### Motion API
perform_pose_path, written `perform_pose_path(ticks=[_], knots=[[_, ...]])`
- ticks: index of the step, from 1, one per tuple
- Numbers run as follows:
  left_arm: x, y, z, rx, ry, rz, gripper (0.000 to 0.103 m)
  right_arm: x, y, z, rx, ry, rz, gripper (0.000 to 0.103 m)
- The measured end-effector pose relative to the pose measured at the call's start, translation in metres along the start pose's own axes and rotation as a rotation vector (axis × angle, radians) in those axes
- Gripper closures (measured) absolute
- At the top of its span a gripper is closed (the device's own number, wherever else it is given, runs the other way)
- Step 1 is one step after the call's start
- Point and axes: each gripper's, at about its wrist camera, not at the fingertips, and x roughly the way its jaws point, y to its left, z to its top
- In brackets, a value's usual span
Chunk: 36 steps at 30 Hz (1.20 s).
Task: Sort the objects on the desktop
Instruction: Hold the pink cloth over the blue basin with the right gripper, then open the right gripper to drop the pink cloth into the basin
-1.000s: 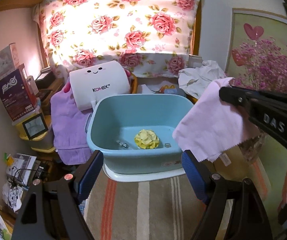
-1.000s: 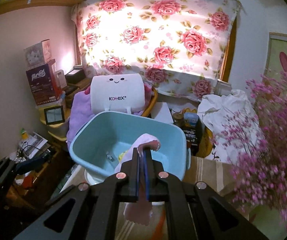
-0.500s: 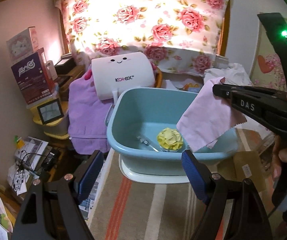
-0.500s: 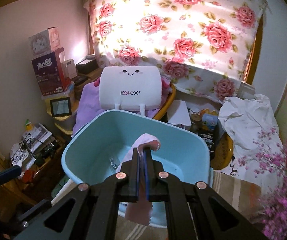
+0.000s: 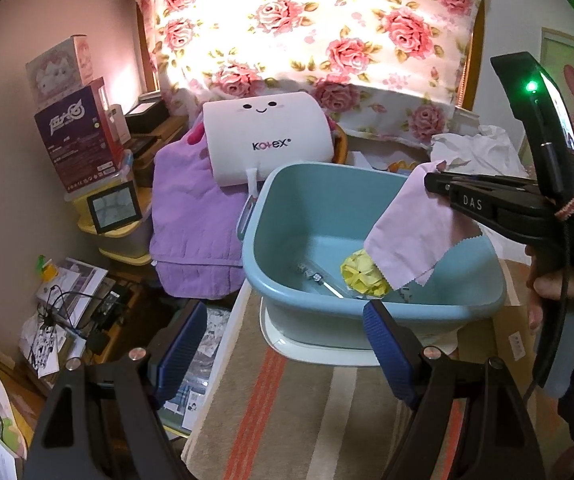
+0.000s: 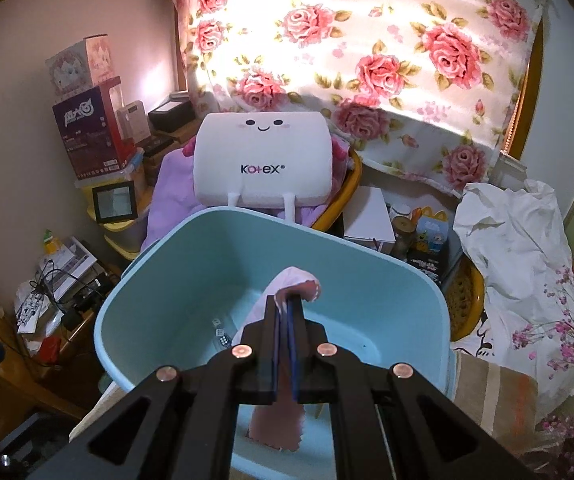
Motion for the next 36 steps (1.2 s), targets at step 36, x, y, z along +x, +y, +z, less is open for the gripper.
perform_pose_path(ticks=[36], knots=[[0.002,-0.013,0.005,0.051,-0.027,-0.065,0.02,0.014,-0.014,0.002,0.026,0.02,-0.026,0.1]])
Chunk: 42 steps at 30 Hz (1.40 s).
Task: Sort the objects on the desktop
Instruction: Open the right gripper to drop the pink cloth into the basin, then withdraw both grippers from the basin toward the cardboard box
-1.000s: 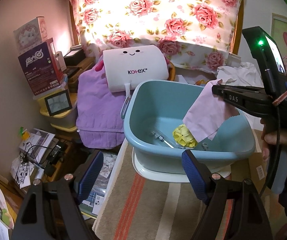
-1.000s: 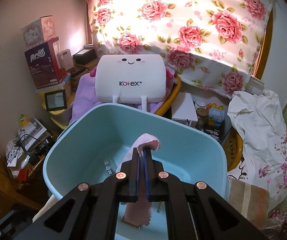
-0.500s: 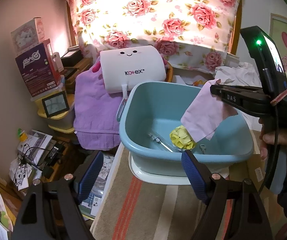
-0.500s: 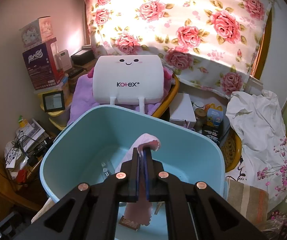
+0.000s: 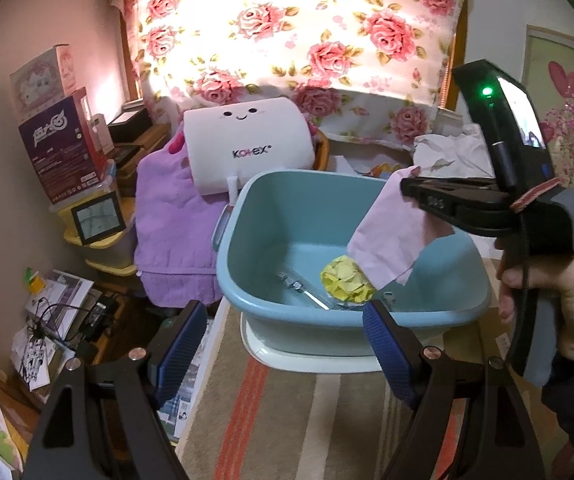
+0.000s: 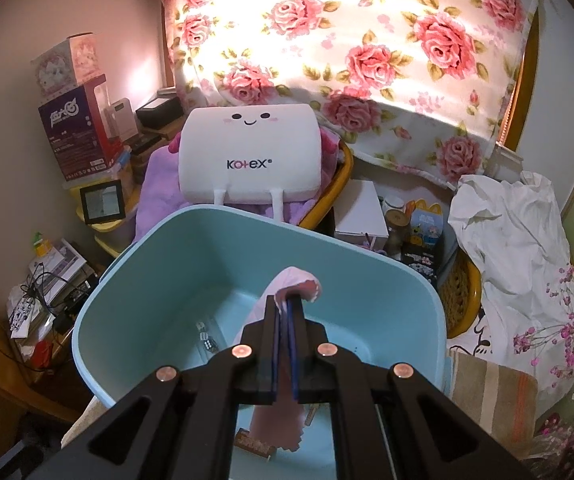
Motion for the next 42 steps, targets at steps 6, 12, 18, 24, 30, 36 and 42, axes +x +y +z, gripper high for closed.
perform_pose_path(ticks=[6,12,18,24,30,36,42], knots=[[-0.001,-0.006,0.001,0.011,0.001,-0.007,0.02,-0.001,-0.002,0.0,0.004,0.002,-0.008,0.099],[-0.002,-0.004,0.0,0.009,-0.001,-0.007,0.02,-0.003,-0.004,-0.002,0.025,0.004,-0.022,0.037],[-0.005,-0.007,-0.003,0.015,-0.001,-0.013,0.02,-0.01,-0.005,-0.007,0.039,0.0,-0.017,0.026],[-0.007,-0.014,-0.009,0.03,0.004,-0.034,0.02,-0.041,-0.009,-0.027,0.044,-0.031,-0.007,0.022],[-0.01,-0.03,-0.016,0.064,0.008,-0.078,0.02,-0.086,-0.017,-0.066,0.028,-0.073,-0.031,0.022],[-0.013,-0.053,-0.028,0.117,0.021,-0.126,0.02,-0.131,-0.035,-0.109,0.082,-0.089,-0.055,0.022],[-0.012,-0.083,-0.041,0.176,0.038,-0.166,0.02,-0.174,-0.058,-0.167,0.143,-0.095,-0.099,0.011]])
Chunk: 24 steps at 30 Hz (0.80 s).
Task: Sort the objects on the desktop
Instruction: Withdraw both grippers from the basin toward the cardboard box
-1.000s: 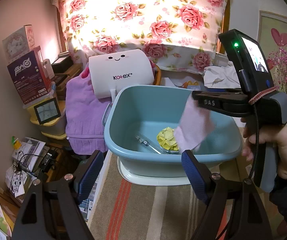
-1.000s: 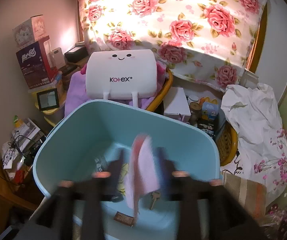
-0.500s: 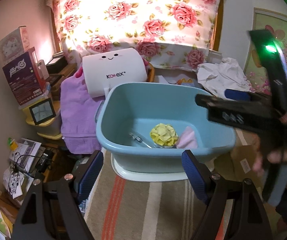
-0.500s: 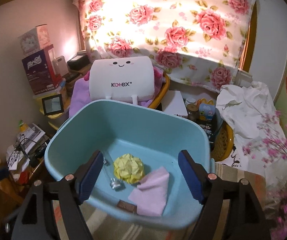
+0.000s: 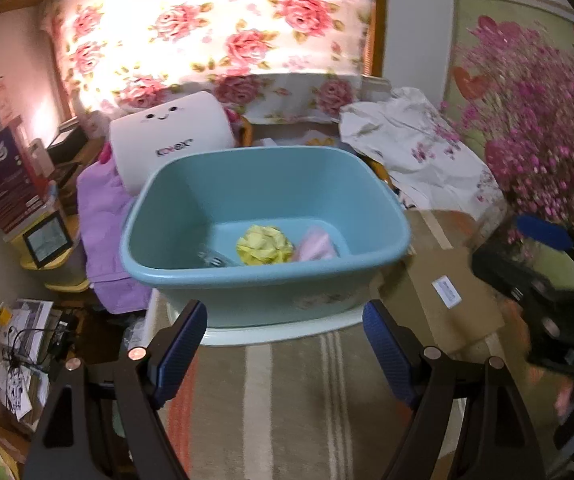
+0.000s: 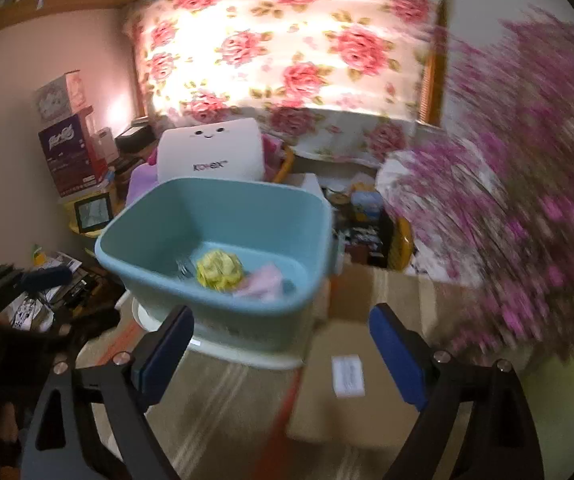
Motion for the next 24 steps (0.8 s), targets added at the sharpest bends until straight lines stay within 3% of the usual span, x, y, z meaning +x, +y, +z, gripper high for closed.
perform_pose_path(ticks=[6,13,24], knots=[[0.01,-0.029,-0.01,0.053,0.02,-0.026,0.02,-0.033,-0.049,-0.057,0.105,0.026,-0.05,0.008],[0.031,-0.057,-0.025,0.077,0.059,-0.041,0.02,-0.042,-0.105,-0.108,0.2,0.09,-0.116,0.007],[0.077,-0.09,-0.048,0.138,0.107,-0.018,0.02,-0.005,-0.134,-0.143,0.2,0.106,-0.057,0.007]])
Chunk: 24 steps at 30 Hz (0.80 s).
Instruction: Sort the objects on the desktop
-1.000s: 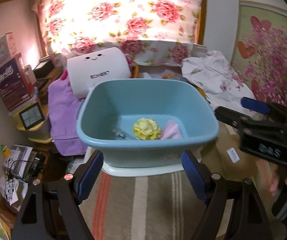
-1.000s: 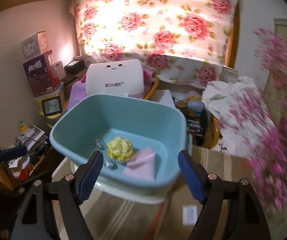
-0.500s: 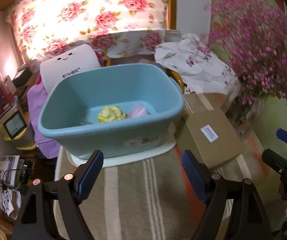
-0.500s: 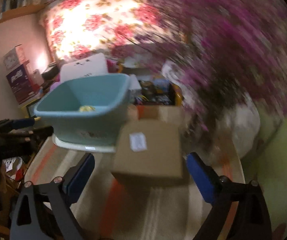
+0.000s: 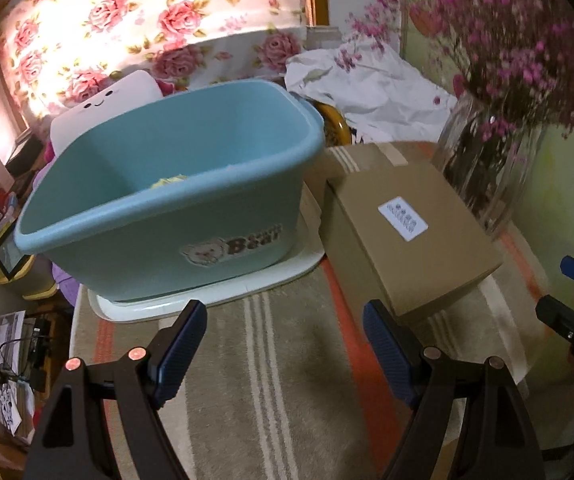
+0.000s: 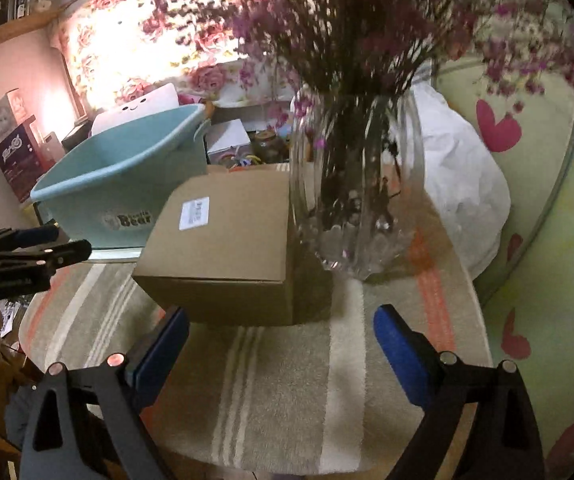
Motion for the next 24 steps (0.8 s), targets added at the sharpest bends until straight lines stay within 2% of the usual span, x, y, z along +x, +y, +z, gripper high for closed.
perform_pose_path(ticks=[7,13,24], knots=[[0.037,-0.001,-0.006,-0.002,0.044,0.044,0.02,0.04,0.006,-0.008,-0.038,0.009,0.03,0.007],[0.053,-0.001,-0.008,-0.009,0.056,0.016,0.02,0.062,0.016,-0.007,-0.081,0.017,0.135,0.007],[0.056,-0.003,-0.005,-0.022,0.048,-0.021,0.02,0.08,0.03,0.002,-0.118,0.026,0.163,0.007]])
